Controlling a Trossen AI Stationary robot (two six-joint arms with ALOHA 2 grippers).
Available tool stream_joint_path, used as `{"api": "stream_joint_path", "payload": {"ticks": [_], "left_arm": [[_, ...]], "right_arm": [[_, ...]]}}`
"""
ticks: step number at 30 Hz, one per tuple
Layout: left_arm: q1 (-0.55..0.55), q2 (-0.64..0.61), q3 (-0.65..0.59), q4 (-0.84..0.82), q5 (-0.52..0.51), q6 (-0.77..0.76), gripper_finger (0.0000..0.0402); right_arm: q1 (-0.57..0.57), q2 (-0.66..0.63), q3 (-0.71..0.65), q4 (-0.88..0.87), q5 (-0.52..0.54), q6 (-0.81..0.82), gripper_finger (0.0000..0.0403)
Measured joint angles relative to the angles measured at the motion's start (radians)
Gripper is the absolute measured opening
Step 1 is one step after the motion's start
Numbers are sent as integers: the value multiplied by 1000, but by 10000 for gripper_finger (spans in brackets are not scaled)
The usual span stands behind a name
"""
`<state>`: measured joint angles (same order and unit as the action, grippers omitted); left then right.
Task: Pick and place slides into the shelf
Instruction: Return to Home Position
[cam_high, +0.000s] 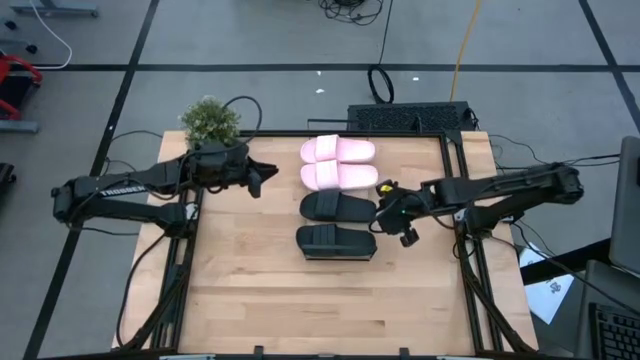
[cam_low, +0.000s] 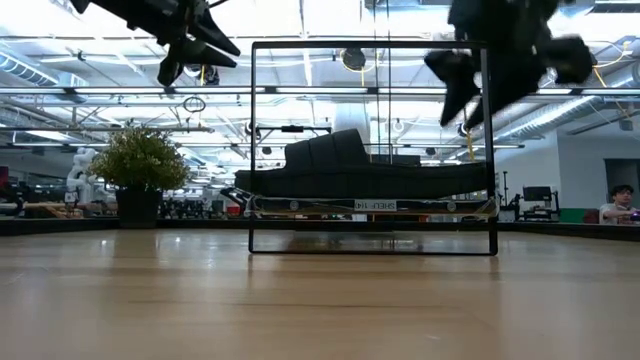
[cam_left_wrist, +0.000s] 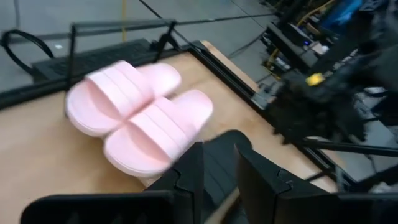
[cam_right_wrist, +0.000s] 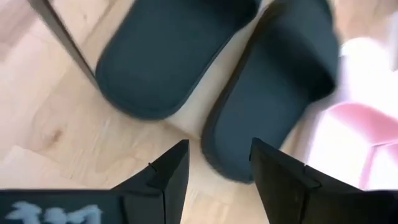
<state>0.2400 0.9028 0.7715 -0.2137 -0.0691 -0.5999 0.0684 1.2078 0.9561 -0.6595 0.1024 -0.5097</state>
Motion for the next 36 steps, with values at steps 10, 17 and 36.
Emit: {"api": "stream_joint_path", "payload": {"ticks": [10,17,36], "left_arm": [[-82,0,0,-45,19,-121,83],[-106,0,0,-54,17,-143,83],[-106,0,0,-54,-1,-132,83]], "right_arm": [[-1,-14,-230,258,59,-4,162],[-14,-13,-249,293,58,-8,162],[-127,-12,-249,296,77,-55,162]]}}
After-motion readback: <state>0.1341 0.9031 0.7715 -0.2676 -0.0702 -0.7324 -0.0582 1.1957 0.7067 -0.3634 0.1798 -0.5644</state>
